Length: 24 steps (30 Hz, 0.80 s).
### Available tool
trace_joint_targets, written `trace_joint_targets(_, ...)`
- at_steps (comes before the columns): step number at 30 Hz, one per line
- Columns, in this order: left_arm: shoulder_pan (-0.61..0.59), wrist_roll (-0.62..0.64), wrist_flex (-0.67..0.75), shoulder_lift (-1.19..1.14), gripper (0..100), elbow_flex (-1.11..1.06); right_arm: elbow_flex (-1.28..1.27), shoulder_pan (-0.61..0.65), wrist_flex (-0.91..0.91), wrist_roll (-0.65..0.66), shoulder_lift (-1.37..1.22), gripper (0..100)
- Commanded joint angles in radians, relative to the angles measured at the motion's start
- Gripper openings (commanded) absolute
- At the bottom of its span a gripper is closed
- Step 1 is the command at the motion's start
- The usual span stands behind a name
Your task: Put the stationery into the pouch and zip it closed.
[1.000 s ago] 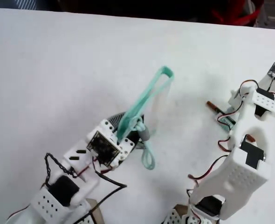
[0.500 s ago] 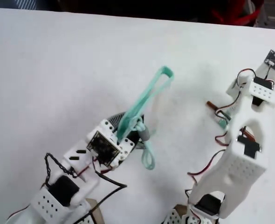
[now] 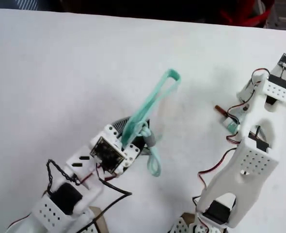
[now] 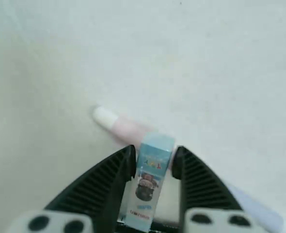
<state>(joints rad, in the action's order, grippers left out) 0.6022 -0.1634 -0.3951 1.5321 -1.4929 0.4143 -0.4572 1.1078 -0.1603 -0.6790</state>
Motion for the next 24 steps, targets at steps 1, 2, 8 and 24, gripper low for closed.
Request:
trace_joint_targets(1, 0.002, -0.009, 0.026, 0.007, 7, 0.003, 0.046, -0.008, 0.01, 0.005, 0.025, 1.7)
trace_joint_targets(2, 0.004, -0.009, 0.026, 0.007, 7, 0.003, 0.046, -0.008, 0.027, 0.005, 0.048, 2.3)
trace_joint_targets(8, 0.005, -0.009, 0.025, 0.007, 7, 0.003, 0.046, 0.018, 0.125, 0.117, 0.357, 1.8)
trace_joint_targets(24, 0.002, -0.009, 0.028, 0.007, 7, 0.003, 0.043, 0.317, 0.254, 0.196, 1.036, 1.8)
